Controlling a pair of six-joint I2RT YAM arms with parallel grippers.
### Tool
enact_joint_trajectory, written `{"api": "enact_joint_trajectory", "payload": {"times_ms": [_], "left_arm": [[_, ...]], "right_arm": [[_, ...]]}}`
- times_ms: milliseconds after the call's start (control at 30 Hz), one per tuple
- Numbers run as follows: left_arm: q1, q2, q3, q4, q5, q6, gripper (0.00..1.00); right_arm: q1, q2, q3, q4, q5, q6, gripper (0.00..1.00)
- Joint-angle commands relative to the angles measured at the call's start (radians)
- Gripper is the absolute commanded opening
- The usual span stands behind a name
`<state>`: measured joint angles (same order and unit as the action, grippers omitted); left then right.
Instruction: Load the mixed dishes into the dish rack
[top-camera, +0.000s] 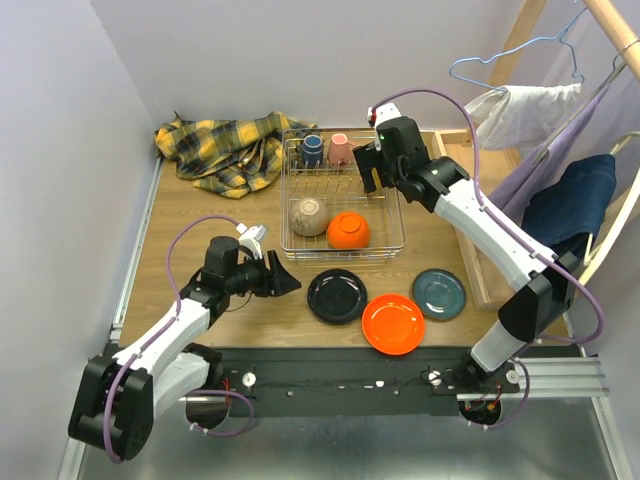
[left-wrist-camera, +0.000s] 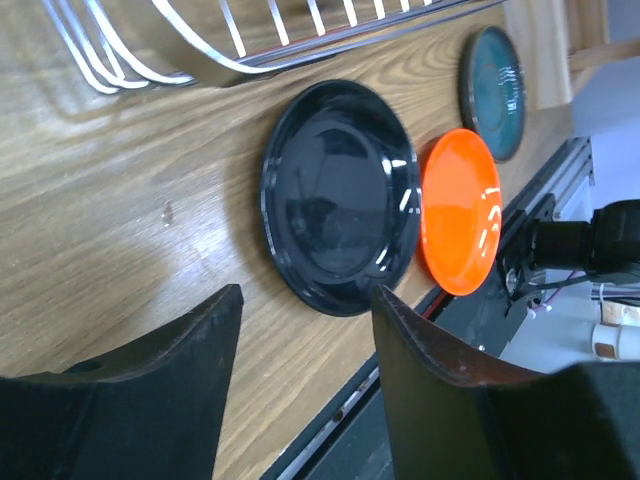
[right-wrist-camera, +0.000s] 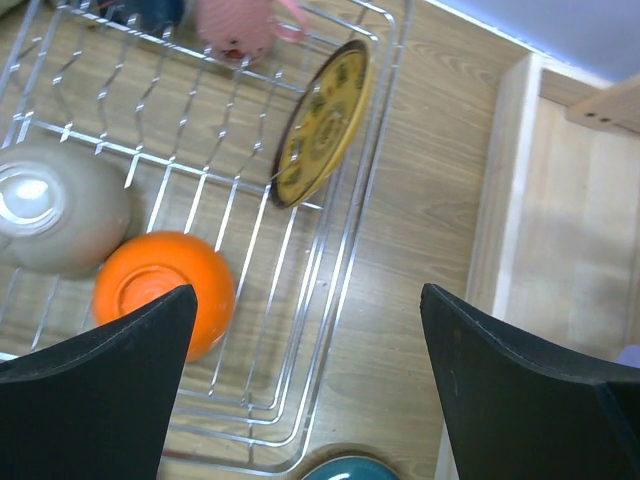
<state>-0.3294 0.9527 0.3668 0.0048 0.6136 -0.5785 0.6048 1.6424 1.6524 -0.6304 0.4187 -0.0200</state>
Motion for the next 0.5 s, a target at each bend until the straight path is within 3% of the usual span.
{"api": "enact_joint_trajectory", "payload": {"times_ms": [0,167,467], "left_arm": [[-0.003,0.064,-0.003,0.055,-0.034,-0.023,0.64],[-0.019,0.124,-0.026,0.109,-0.028,-0.053,0.65],[-0.046,0.204,-0.04,0.181,-0.009,-0.05,0.63]], "right_arm": [[-0.005,-0.081,-0.014,-0.041,-0.109,-0.006,1.0],[-0.005,-0.122,-0.023,-0.048,-0.193,0.015,1.0],[-0.004,-0.138,-0.045,-0.003,-0.19,0.015,0.99]]}}
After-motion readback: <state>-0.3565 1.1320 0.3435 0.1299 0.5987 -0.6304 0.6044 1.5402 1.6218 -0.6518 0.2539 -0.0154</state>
